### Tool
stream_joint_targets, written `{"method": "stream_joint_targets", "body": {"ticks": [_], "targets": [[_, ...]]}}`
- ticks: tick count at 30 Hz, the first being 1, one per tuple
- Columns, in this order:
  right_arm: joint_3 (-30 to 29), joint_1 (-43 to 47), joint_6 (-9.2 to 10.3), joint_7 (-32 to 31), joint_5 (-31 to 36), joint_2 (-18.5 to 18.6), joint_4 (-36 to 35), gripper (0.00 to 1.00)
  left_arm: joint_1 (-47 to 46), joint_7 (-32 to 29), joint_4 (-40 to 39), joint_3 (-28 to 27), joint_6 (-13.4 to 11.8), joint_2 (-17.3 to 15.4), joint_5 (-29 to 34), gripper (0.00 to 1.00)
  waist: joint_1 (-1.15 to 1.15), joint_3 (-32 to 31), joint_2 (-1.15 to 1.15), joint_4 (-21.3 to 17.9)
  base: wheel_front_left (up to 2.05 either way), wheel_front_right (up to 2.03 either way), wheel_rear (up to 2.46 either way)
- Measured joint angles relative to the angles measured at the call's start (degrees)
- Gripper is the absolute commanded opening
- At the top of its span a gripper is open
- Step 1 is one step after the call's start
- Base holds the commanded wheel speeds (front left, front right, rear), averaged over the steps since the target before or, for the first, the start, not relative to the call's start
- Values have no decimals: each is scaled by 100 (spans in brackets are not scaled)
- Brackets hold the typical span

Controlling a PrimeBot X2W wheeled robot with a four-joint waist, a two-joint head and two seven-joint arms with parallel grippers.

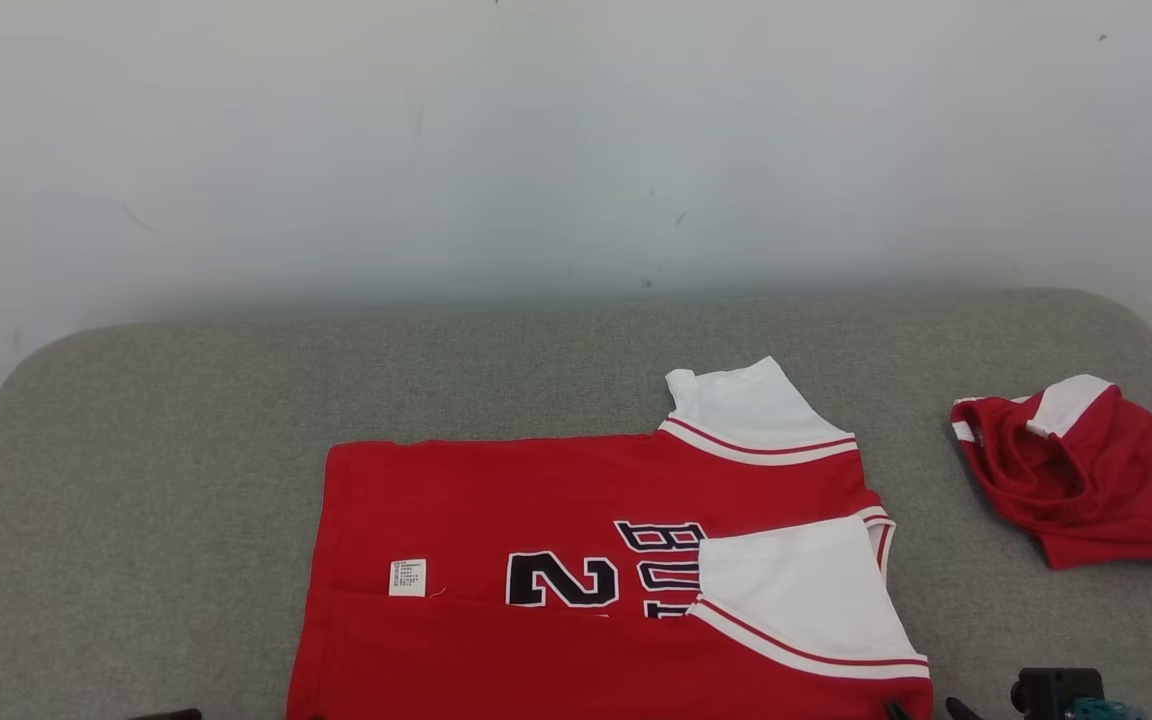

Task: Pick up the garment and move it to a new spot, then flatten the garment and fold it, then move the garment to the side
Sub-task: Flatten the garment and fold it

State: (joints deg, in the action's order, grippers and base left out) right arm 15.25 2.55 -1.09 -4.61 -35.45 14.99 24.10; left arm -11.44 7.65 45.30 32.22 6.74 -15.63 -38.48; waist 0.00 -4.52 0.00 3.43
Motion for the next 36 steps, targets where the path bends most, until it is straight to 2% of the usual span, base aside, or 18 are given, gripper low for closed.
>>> {"method": "stream_joint_targets", "body": {"ticks": [9, 15, 18, 26, 36], "targets": [[-324, 363, 16, 7, -337, 108, -962, 100, 302, 249, -647, -208, -131, -135, -220, 100, 0, -31, 0, 53, 0, 0, 0], [-464, 334, 170, 16, -290, 225, -1427, 100, 277, 411, -1157, -352, -303, -258, -142, 100, 0, -27, 0, 97, 0, 0, 0], [-468, 42, 214, 0, -257, 227, -1505, 100, 231, 430, -1293, -408, -385, -282, -133, 100, 0, -14, 0, 91, 0, 0, 0], [-413, -994, 319, -402, -183, 285, -1177, 100, -645, 115, -1424, -332, -412, -296, -42, 100, 1, 168, 0, 102, 0, 0, 0], [-159, -2867, 510, -1045, 101, 205, -327, 100, -1854, -622, -1003, -377, -250, -290, -158, 100, 1, 816, 0, 144, 0, 0, 0]]}}
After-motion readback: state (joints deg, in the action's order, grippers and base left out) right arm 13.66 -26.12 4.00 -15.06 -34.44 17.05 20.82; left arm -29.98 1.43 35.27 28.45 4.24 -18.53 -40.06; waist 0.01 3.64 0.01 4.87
